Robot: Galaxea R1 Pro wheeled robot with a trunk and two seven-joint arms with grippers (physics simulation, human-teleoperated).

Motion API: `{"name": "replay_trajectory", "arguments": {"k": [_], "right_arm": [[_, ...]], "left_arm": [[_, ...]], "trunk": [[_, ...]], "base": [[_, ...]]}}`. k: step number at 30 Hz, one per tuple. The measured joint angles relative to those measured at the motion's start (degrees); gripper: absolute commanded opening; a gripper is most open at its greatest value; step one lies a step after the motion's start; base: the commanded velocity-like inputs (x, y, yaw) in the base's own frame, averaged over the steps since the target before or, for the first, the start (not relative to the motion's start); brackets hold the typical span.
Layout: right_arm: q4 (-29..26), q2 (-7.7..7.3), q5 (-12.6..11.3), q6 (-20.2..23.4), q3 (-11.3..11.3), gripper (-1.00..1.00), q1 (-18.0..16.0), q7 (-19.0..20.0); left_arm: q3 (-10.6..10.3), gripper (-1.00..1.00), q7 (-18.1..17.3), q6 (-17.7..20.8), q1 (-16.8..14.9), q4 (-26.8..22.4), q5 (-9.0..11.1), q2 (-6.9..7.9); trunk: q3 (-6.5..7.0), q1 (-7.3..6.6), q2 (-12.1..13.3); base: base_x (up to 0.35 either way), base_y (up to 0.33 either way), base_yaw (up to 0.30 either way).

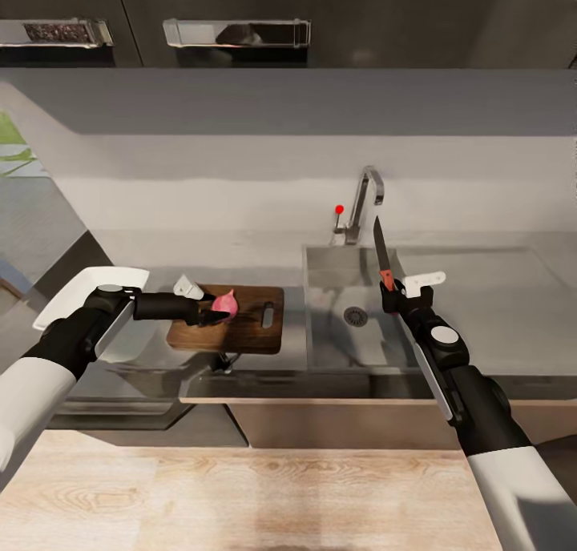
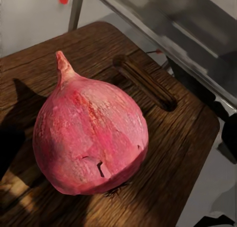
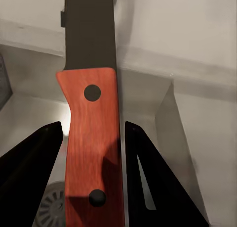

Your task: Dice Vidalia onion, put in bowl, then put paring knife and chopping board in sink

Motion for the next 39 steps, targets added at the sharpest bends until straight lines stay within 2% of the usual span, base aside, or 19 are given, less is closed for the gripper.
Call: {"name": "replay_trajectory", "arguments": {"k": [5,8,11,20,27,29,34,39], "right_arm": [[0.35,0.0,0.0,-0.02,0.15,-1.0,0.0,0.0],[0.49,0.0,-0.02,-0.02,1.84,-1.0,0.0,0.0],[0.62,0.0,-0.01,-0.02,2.4,-1.0,0.0,-0.04],[1.09,0.0,0.01,0.07,2.86,-1.0,0.01,-0.09],[6.89,0.0,0.06,0.04,2.82,-1.0,0.09,-0.21],[8.04,-0.01,0.12,0.06,2.81,-1.0,0.09,-0.28],[8.63,-0.06,0.22,0.02,2.84,-1.0,0.09,-0.28],[9.19,-0.01,0.25,-0.07,2.86,-1.0,0.09,-0.26]], "left_arm": [[0.19,1.0,-0.17,0.18,-0.01,-0.15,0.0,-0.01],[0.48,1.0,-0.22,0.28,-0.02,-0.11,0.02,0.29],[0.57,1.0,-0.27,0.33,-0.02,-0.09,0.01,0.51],[0.68,1.0,-1.84,0.41,-0.02,-0.37,0.01,0.73],[1.83,1.0,-3.07,0.42,-0.03,-0.6,0.01,3.17],[2.54,1.0,-4.34,0.42,-0.02,-0.66,0.01,3.59],[3.6,1.0,-11.1,0.2,-0.02,-0.72,0.02,3.91],[4.55,1.0,-12.99,0.04,-0.02,-0.72,0.02,3.95]], "trunk": [[0.46,0.0,0.0],[0.74,0.0,0.0],[1.01,0.0,0.0],[1.84,0.0,0.0],[2.49,0.0,0.0],[2.67,0.0,0.0],[3.13,0.0,0.0],[3.6,0.0,0.01]], "base": [[0.0,0.0,0.0],[0.0,0.0,0.0],[0.0,0.0,0.0],[0.0,0.0,0.0],[0.0,0.0,0.0],[0.0,0.0,0.0],[0.0,0.0,0.0],[0.0,0.0,0.0]]}}
